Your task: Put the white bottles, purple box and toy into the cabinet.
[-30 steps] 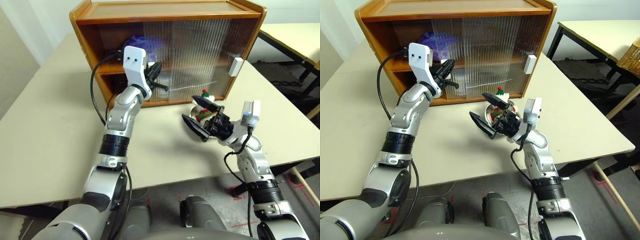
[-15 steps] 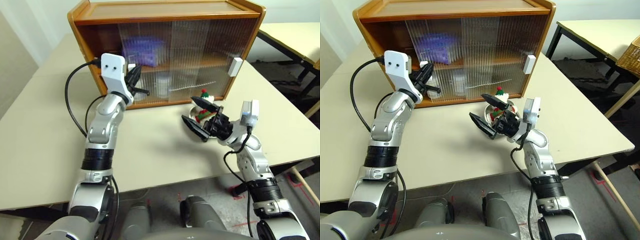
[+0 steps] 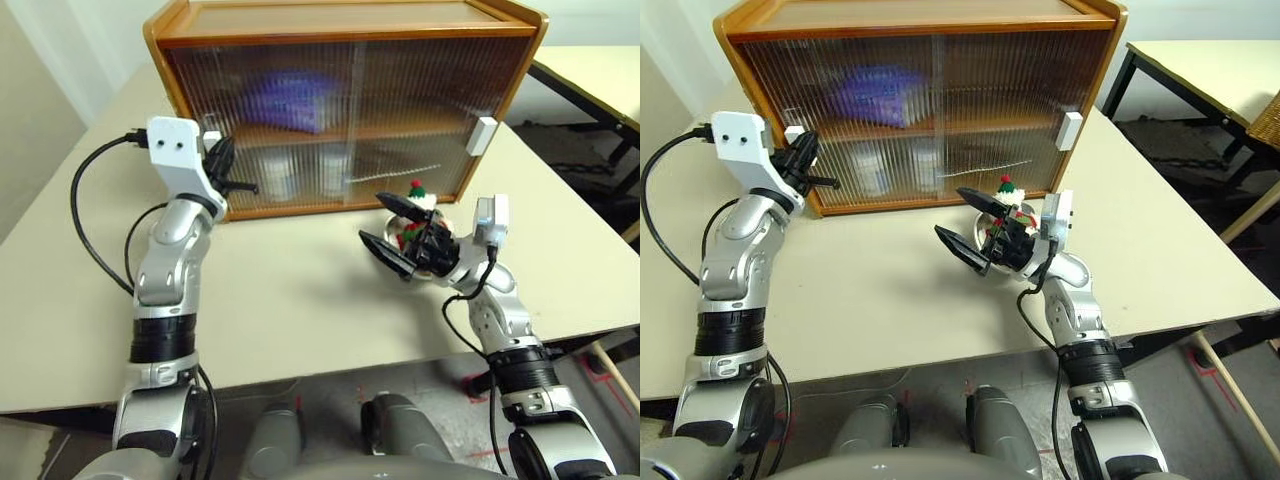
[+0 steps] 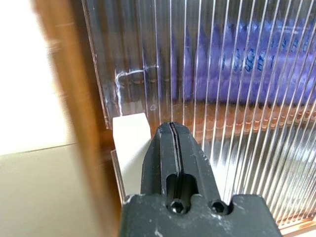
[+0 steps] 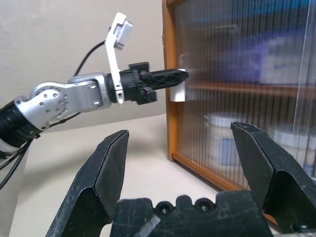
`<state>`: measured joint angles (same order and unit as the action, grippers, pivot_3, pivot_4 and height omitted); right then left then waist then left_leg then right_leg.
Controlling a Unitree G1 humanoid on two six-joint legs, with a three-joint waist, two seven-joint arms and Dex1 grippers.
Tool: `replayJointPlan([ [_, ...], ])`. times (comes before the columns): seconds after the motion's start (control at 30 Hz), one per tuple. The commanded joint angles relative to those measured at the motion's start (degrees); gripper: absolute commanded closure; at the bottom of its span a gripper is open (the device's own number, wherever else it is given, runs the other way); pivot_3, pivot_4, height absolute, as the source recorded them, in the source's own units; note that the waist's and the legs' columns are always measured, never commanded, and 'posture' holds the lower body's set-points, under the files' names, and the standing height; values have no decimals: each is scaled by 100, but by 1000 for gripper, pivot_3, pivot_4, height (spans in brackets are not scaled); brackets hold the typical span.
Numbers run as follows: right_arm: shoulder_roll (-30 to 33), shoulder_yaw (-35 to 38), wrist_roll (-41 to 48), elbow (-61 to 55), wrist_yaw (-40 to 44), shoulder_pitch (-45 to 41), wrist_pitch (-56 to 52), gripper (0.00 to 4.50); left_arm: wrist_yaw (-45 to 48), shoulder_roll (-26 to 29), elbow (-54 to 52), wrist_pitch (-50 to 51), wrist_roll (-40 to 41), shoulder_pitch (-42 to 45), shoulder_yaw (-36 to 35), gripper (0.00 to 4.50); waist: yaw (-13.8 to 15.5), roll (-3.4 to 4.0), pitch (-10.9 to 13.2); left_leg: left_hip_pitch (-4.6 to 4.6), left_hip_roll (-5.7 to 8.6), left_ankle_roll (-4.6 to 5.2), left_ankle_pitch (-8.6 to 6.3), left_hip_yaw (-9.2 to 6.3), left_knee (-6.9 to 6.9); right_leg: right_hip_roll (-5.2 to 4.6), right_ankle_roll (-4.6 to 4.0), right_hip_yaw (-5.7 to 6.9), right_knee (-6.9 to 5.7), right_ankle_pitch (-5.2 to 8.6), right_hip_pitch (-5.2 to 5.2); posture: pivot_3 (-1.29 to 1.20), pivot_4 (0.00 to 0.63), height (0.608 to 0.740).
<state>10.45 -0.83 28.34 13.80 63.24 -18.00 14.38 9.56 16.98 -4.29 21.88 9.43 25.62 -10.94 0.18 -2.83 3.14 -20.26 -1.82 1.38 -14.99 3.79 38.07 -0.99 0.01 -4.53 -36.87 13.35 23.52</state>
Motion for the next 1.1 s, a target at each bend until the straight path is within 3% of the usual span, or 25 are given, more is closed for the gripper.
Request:
replayJointPlan([
  [0.03,14,59,40,90,80,-97,42,0,-96,77,-224,139,4,-246,-155,4469,21,0,0,0,1,-1,0,2,0,-1,0,-2,2,0,2,193,0,740],
  [0.17,21,82,46,100,97,-132,30,0,-44,38,-423,158,149,-374,-199,4469,69,-1,0,-2,1,-5,-3,7,0,-2,0,-10,4,0,2,197,0,740],
  [0.3,114,188,67,60,49,-124,-4,0,660,-94,-553,-140,830,-447,-145,4469,109,-2,-1,-1,-1,-6,-3,5,-1,-3,0,1,4,1,4,197,0,740],
  [0.4,338,419,156,35,23,-117,-76,0,1357,-25,-691,-81,1355,-640,-61,3792,137,-2,-1,-4,1,-6,-3,8,0,-7,-2,2,10,1,5,193,0,740],
  [0.57,795,885,409,-58,-25,-58,-288,0,2345,224,-807,-9,2040,-993,-70,1887,212,-2,-1,-11,2,-5,-3,14,0,-11,0,-1,31,5,4,185,0,740],
  [0.73,1310,1496,529,62,-271,-57,-425,1321,3507,784,-796,-114,2362,-1497,61,63,216,-2,0,-13,-1,-7,-4,16,-6,-9,-3,-2,42,18,4,177,0,740],
  [0.87,1785,2089,128,1082,-1182,-412,-237,2868,4643,1488,-403,-907,1833,-2004,389,0,206,-1,0,-12,-1,-7,-5,20,-8,-10,-14,-6,47,29,4,166,0,740],
  [1.0,1953,2307,-114,1700,-1754,-677,-81,4388,5064,1570,-174,-1201,1979,-2132,373,0,206,1,2,-12,0,-3,-2,27,-9,-16,-96,-19,49,78,4,165,0,740],
  [1.1,2062,2399,-357,2071,-2292,-918,-8,4453,5251,1496,-128,-1336,2147,-2220,273,0,184,3,3,-12,-2,2,1,35,-10,-15,-89,-30,46,74,3,168,0,740],
])
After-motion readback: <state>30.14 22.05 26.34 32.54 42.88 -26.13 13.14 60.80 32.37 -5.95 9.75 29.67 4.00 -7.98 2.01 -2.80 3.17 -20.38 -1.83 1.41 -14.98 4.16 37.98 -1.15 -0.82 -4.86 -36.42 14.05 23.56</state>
